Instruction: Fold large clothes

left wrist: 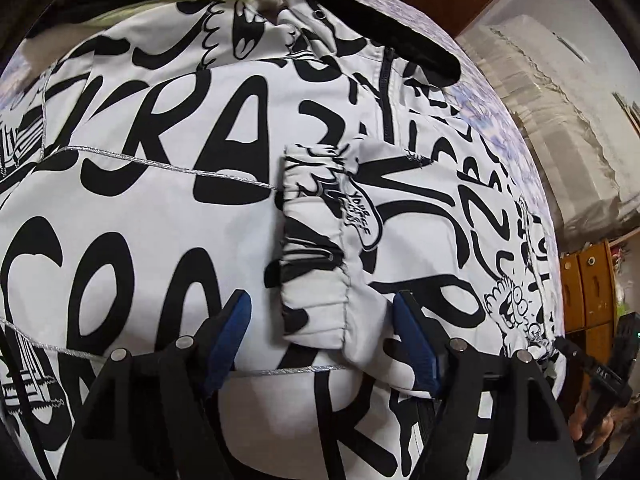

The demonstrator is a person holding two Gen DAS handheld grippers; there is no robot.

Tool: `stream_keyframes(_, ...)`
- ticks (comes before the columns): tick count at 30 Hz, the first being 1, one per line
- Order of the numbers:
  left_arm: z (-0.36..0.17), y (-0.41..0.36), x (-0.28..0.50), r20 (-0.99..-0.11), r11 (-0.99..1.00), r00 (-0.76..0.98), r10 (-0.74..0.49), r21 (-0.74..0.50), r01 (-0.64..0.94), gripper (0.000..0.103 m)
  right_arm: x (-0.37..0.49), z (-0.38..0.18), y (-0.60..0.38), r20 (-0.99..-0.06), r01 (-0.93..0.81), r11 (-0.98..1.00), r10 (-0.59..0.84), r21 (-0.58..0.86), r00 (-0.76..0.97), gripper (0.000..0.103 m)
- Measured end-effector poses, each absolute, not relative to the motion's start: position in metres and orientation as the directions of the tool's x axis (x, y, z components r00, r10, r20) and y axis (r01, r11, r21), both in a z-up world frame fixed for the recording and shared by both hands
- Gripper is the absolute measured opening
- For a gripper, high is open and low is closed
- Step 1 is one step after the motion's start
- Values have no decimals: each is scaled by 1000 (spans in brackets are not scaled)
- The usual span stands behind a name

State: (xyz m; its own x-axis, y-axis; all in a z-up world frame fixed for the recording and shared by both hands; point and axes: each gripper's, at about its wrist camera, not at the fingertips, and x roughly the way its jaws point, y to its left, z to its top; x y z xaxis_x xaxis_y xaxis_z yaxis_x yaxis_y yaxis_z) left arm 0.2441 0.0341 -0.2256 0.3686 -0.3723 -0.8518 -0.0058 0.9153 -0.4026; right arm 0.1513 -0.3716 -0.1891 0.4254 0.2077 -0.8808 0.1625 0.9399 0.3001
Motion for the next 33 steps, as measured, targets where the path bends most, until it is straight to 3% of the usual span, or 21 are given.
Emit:
stream_keyframes(1, -226, 30, 245, -850, 915, 369, -376, -404, 0, 47, 150, -192, -368, -887, 166, 945, 190, 281, 420, 42)
stream_keyframes(3, -226, 22, 245, -868, 929, 356, -347, -371, 1, 39, 149, -197, -366, -890, 182, 946, 172, 268, 422, 41)
stream_keyframes(4, -223, 19, 245, -870, 935, 364, -331, -353, 7, 31, 149, -196, -366, -889, 190, 945, 167, 268, 426, 28)
stream_keyframes(7, -207, 13, 236, -856, 958, 436, -277, -282, 54, 31, 139, -185, -360, -876, 182, 960, 103, 212, 472, 21)
stream_keyframes(11, -225, 12, 237, -895, 969, 375, -243, -243, 48, 32, 140, -212, -361, -912, 216, 961, 76, 176, 403, 24)
stream_keyframes(16, -201, 11, 226, -892, 990, 432, -136, -131, 42, 51, 139, -174, -345, -890, 230, 972, -58, 54, 453, 28)
stream_keyframes(21, -171, 8, 211, -850, 997, 522, -75, -75, 20, 58, 138, -146, -309, -827, 145, 989, -72, 12, 558, 30)
stream_keyframes(27, -166, -29, 213, -839, 963, 472, -269, -241, 120, 57, 159, -155, -240, -822, -43, 991, 127, 124, 555, 30)
stream_keyframes(33, -194, -67, 221, -864, 957, 414, -286, -236, 167, 57, 170, -181, -189, -839, -162, 979, 194, 128, 508, 30)
